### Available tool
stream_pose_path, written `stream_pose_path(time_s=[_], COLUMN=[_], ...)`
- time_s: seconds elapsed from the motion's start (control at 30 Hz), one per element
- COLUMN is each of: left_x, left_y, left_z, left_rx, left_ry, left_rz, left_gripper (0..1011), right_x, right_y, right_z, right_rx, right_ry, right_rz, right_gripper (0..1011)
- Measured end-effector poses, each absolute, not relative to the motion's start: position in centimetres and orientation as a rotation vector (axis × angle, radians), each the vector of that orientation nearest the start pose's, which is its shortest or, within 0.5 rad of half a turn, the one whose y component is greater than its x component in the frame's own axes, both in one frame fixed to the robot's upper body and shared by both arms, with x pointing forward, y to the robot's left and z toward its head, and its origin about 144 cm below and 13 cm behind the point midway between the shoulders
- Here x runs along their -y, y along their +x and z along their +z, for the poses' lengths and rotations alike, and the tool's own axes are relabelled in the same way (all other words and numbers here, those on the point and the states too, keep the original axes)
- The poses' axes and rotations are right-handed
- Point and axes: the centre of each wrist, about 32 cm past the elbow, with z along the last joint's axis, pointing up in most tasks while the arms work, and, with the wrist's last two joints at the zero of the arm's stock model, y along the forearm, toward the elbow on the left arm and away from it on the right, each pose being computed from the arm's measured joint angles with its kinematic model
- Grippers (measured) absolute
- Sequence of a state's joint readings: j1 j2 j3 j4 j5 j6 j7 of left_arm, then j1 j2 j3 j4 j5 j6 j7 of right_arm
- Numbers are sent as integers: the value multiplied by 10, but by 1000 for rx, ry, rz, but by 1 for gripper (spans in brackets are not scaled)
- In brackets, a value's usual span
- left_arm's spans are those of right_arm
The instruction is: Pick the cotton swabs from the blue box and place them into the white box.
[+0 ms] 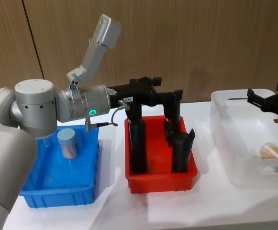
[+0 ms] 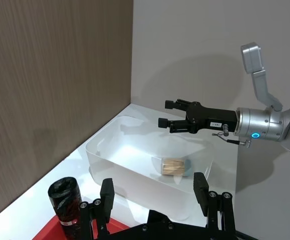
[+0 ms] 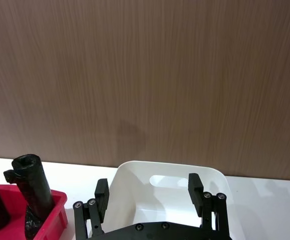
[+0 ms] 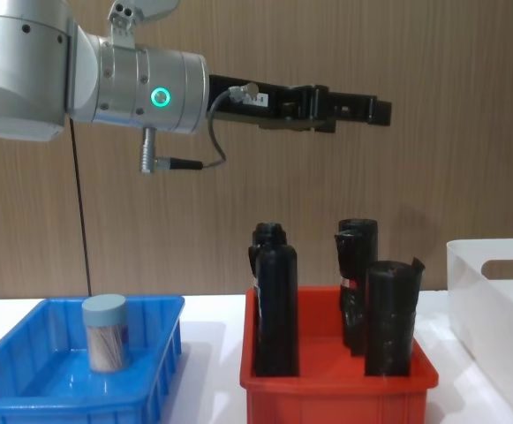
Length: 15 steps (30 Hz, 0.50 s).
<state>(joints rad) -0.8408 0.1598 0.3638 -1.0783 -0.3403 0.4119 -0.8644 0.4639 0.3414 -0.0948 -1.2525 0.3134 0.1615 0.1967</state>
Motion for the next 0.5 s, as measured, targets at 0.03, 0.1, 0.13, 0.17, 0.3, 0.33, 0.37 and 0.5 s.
stream_pose_path(time_s=[0.03, 0.1, 0.13, 0.17, 0.3, 0.33, 0.37, 0.5], left_x=[-198, -198, -198, -198, -199, -199, -199, -200], left_y=[652, 652, 652, 652, 650, 649, 647, 641], left_z=[1331, 1330, 1330, 1330, 1326, 1326, 1323, 1315], left_rx=[-104, -105, -105, -105, -100, -97, -90, -71], left_ry=[105, 105, 105, 105, 108, 109, 111, 117], left_rz=[476, 476, 476, 477, 491, 497, 508, 546], left_gripper=[1004, 1004, 1004, 1004, 1004, 1004, 1004, 1004], right_x=[332, 333, 333, 332, 330, 329, 328, 320], right_y=[578, 578, 578, 578, 575, 573, 572, 563], right_z=[1234, 1234, 1234, 1233, 1232, 1231, 1230, 1224], right_rx=[7, 7, 7, 7, 10, 13, 14, 24], right_ry=[-48, -48, -48, -49, -49, -49, -50, -51], right_rz=[-1400, -1400, -1400, -1400, -1397, -1394, -1392, -1378], right_gripper=[1001, 1002, 1002, 1002, 1002, 1002, 1002, 1002])
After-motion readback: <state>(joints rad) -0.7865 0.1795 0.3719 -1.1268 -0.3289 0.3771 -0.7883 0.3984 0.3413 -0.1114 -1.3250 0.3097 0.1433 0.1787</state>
